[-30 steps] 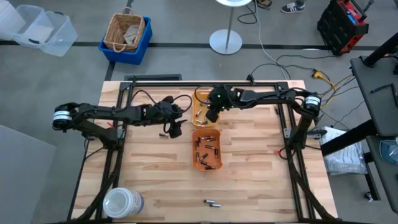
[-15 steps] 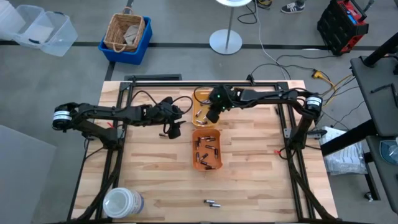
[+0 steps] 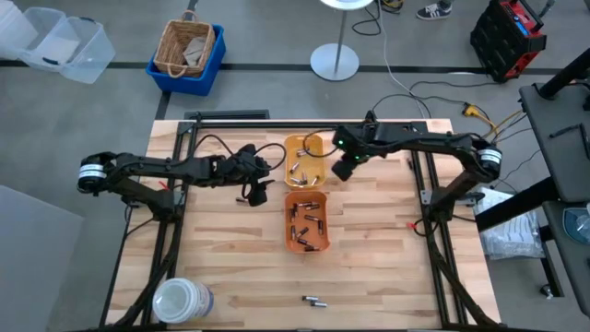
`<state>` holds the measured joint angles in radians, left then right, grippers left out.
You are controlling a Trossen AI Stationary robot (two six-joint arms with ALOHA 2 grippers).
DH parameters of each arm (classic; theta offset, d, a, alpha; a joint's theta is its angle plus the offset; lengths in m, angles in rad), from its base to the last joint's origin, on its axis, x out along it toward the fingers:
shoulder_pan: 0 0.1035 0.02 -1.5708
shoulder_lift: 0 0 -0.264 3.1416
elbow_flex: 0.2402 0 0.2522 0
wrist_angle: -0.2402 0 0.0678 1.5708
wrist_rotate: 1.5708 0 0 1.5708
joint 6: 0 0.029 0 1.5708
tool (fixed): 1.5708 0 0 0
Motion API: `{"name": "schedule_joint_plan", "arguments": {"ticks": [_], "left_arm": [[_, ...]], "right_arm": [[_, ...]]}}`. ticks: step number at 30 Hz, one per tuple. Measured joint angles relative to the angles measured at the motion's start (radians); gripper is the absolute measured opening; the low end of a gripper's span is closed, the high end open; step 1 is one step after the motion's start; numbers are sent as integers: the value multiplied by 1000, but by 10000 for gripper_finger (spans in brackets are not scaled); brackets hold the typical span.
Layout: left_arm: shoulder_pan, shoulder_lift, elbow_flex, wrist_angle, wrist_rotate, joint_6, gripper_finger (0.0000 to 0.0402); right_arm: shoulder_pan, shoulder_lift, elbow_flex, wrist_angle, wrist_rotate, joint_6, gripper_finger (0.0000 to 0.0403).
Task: Sort batteries
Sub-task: Put the black battery into the orange bin
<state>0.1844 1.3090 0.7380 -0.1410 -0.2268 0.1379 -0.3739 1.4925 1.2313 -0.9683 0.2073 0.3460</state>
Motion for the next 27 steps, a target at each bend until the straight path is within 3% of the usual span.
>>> {"name": "schedule_joint_plan", "arguments": {"ticks": [10,18,27], "left_arm": [[0,0,3,-2,-3,56,196],[0,0,63,1,-3,89,196],[0,0,85,8,-3,148,196]], "right_arm": [[-120,-98,-170,-161,56,179,13],[-289,-121,-358,-149,112,255,9],[-404,-102,-451,-79,214,258,9]]}}
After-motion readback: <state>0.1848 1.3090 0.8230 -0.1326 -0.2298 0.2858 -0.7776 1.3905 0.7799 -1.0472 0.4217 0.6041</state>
